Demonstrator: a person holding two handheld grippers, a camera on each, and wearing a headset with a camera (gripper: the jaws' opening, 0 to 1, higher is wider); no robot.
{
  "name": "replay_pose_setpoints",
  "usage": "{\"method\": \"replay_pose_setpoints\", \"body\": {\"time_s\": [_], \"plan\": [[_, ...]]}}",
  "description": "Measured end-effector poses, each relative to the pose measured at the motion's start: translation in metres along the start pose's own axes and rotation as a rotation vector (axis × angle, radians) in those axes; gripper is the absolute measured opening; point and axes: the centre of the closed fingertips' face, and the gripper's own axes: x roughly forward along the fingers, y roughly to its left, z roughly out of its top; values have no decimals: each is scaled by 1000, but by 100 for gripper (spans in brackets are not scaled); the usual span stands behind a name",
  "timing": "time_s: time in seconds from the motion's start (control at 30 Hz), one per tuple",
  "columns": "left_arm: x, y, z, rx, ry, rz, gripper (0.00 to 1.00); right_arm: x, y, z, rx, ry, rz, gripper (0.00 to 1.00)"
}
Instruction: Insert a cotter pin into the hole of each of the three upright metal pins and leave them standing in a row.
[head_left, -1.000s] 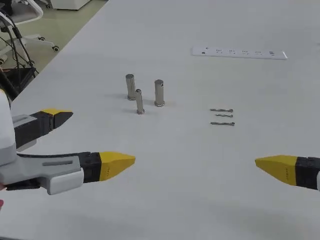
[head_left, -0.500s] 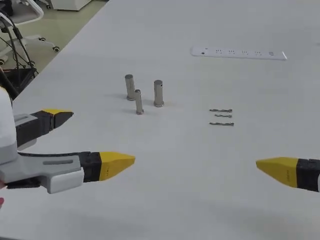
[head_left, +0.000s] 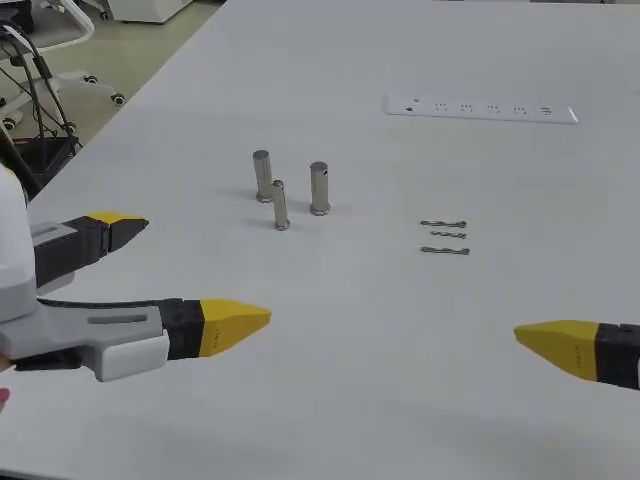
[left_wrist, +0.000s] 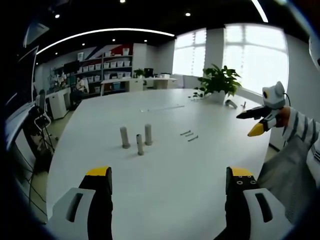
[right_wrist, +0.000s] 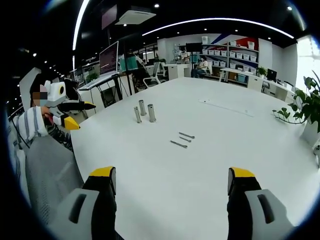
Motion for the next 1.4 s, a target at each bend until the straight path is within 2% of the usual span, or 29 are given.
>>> {"method": "replay_pose_setpoints", "body": {"time_s": [0.57,0.9,1.4], "plan": [[6,4,4,5,1,-8,93,-2,-1,1,-5,6,-4,92],[20,11,15,23,-6,-28,92,-5,-5,0,-5,17,-22,91],[44,17,22,43,9,-82,89,-10,-10,-5,10,32,-56,91]]}}
